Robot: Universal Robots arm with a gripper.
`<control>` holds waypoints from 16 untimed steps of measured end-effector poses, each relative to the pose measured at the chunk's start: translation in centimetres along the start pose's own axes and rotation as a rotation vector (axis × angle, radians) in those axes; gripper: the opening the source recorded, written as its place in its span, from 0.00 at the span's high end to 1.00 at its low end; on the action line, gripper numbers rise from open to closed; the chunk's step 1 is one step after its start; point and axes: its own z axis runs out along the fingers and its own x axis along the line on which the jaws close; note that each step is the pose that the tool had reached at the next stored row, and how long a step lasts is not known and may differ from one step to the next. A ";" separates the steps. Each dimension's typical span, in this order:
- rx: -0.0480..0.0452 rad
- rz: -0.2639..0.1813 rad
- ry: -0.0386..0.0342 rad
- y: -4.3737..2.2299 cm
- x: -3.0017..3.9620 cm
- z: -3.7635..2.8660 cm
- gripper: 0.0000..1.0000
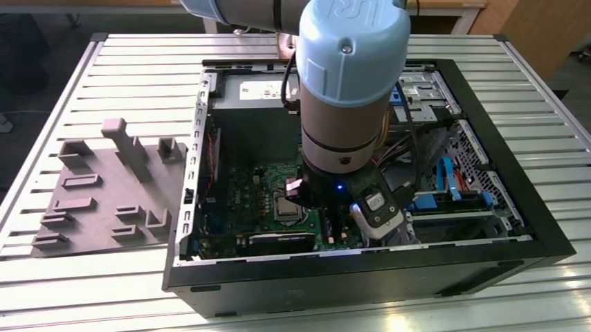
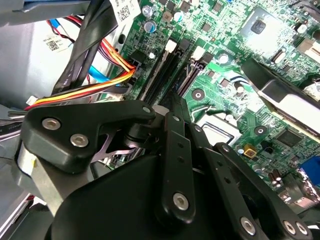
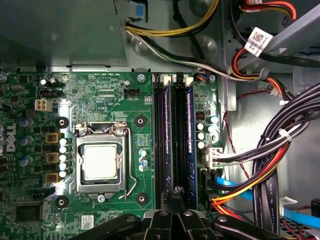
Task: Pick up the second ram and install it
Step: 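Press down the second ram until it locks into place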
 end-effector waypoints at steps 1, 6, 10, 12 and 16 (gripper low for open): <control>0.0003 0.000 0.0001 -0.01 0.01 0.05 0.89; 0.0003 0.000 0.0001 -0.03 0.03 0.28 0.89; 0.0000 0.000 0.0000 -0.02 0.03 0.30 0.89; -0.0001 0.000 0.0000 -0.03 0.03 0.36 0.89; -0.0001 0.000 0.0001 -0.03 0.03 0.38 0.89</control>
